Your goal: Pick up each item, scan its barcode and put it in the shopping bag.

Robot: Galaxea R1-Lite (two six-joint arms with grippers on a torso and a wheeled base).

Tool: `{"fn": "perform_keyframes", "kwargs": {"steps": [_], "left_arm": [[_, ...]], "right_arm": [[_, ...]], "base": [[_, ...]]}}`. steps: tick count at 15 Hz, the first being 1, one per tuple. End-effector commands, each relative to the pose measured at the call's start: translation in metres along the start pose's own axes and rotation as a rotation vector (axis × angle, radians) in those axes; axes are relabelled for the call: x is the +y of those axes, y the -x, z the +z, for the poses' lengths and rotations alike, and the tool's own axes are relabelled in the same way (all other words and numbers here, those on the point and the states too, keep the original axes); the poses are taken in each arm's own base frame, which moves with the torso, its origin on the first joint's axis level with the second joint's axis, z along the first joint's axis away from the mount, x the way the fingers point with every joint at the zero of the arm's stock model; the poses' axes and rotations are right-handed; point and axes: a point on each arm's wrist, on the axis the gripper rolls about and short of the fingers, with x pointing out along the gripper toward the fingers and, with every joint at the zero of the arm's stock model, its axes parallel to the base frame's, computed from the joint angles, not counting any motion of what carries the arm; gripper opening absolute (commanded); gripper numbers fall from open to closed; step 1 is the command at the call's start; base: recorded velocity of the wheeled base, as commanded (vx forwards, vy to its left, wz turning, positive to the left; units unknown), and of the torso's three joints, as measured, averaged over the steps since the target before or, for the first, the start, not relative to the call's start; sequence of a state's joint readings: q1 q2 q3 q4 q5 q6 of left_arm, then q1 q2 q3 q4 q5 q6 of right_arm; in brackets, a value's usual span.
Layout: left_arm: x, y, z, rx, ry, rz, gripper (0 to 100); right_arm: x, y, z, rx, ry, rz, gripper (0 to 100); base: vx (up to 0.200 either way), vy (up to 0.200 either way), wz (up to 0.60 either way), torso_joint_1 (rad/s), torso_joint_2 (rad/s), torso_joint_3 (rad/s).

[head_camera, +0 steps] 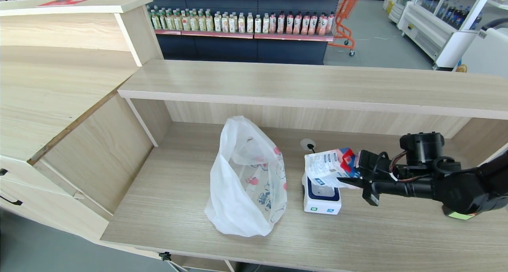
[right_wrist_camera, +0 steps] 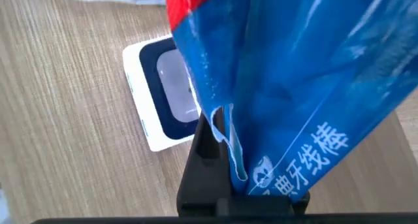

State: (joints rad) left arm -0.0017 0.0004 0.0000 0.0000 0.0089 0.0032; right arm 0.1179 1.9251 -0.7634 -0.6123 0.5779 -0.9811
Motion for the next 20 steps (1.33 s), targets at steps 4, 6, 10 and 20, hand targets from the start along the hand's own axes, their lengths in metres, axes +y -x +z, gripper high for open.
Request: {"fn": "perform_keyframes", "kwargs": {"steps": [4, 6, 10, 20], "left_arm": [[0.000, 0.000, 0.000, 0.000, 0.000, 0.000, 100], [0.000, 0.000, 0.000, 0.000, 0.000, 0.002, 100], [0.000, 0.000, 0.000, 0.000, 0.000, 0.002, 100], [0.000, 0.000, 0.000, 0.000, 0.000, 0.000, 100]], "right_arm": [[0.004, 0.090, 0.095, -0.157, -0.764, -0.088, 0], [0.018, 0.100, 0.108, -0.109, -0.957, -0.003, 0], [0.031, 0.072, 0.111, -0.041, -1.148, 0.115, 0], [0.020, -0.011, 0.131, 0.040, -1.329, 0.071, 0]], "base": [[0.000, 0.000, 0.00, 0.000, 0.00, 0.000], [0.000, 0.000, 0.00, 0.000, 0.00, 0.000], [0.000, 0.000, 0.00, 0.000, 0.00, 0.000], [0.000, 0.060, 0.00, -0.001, 0.00, 0.001]]}}
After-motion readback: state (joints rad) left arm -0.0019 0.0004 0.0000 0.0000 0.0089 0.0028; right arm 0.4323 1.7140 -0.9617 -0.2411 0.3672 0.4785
